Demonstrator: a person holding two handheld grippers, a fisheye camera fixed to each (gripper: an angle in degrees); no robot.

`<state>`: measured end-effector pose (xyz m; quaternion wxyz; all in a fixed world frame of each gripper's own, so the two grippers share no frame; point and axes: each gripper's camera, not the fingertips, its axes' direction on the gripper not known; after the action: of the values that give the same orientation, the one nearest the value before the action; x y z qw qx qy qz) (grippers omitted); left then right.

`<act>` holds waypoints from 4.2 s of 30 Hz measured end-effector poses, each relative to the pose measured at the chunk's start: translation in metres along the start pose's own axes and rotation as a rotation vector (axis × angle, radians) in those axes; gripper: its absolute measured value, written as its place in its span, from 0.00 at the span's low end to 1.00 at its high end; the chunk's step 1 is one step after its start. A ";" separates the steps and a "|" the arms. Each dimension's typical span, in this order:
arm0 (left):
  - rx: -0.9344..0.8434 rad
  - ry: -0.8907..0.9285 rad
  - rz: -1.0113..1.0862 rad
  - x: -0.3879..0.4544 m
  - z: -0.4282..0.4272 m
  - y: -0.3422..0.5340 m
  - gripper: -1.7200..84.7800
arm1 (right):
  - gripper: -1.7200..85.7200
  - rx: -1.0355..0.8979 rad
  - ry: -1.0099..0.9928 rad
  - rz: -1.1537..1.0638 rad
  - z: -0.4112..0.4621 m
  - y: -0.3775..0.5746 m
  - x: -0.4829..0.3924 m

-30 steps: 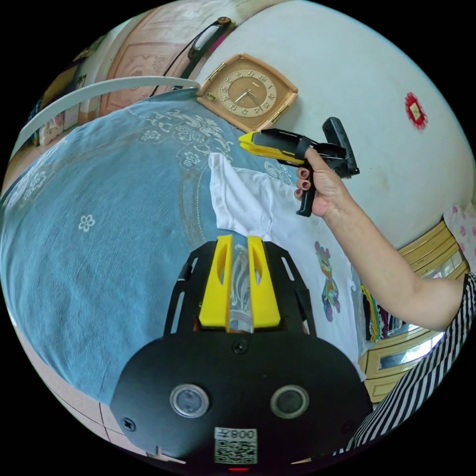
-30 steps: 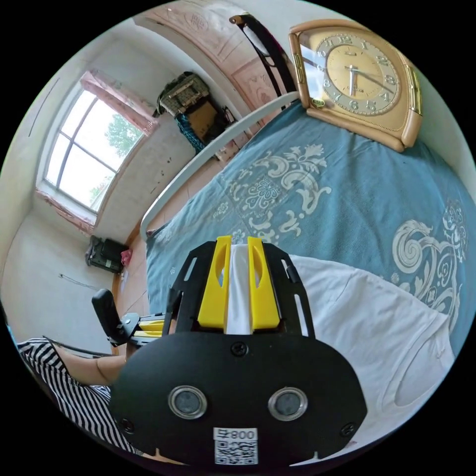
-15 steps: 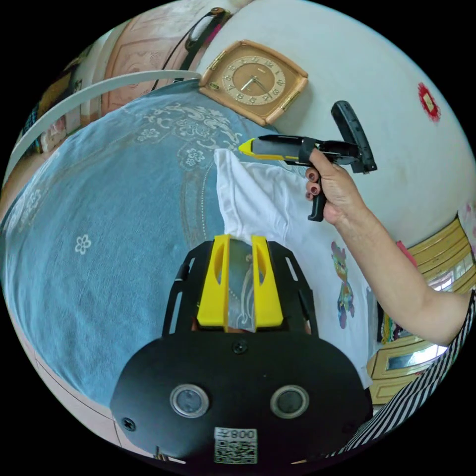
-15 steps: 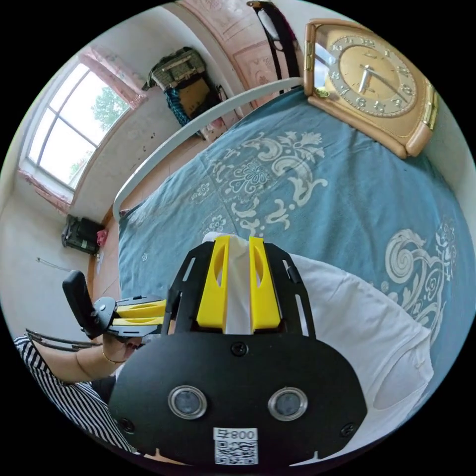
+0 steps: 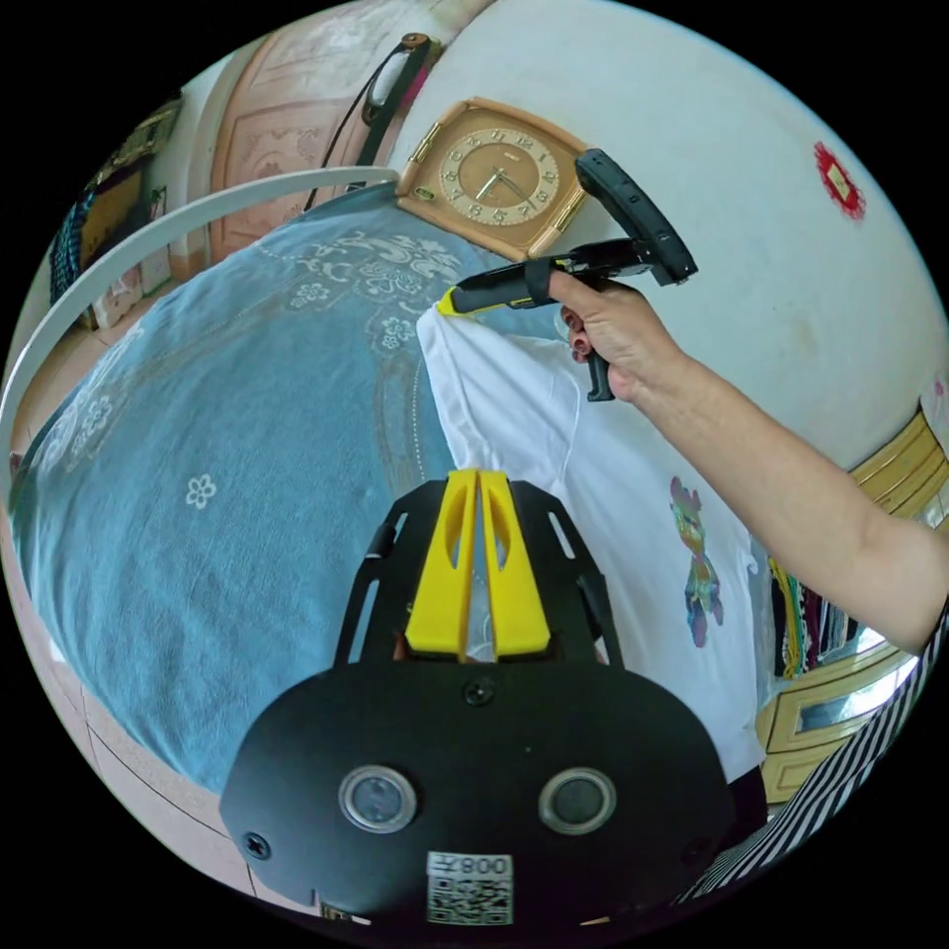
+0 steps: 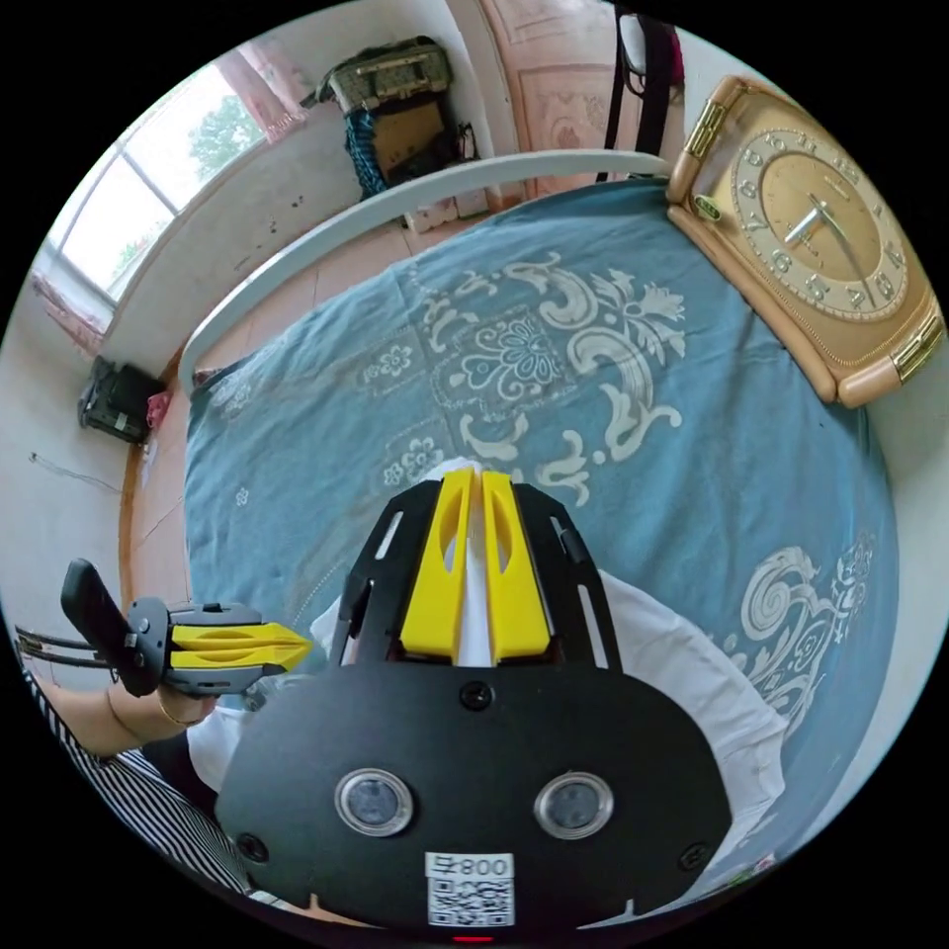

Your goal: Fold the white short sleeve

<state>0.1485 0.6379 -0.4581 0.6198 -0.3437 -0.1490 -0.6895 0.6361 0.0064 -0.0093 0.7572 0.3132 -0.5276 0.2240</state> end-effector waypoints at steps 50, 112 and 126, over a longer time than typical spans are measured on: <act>-0.259 -0.071 0.627 0.311 0.667 -0.011 0.03 | 0.03 0.489 0.061 0.984 -0.201 0.854 0.133; -0.389 0.521 0.774 0.278 1.052 -0.114 0.03 | 0.02 0.494 -0.185 0.608 -0.211 0.945 0.166; -0.344 0.532 0.754 0.262 1.028 -0.117 0.06 | 0.05 0.481 -0.335 0.522 -0.209 0.930 0.176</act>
<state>0.3353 1.1119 0.4799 0.7772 -0.2832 0.2652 -0.4954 0.2110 0.8108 0.3259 0.4829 0.3695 -0.6383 0.4721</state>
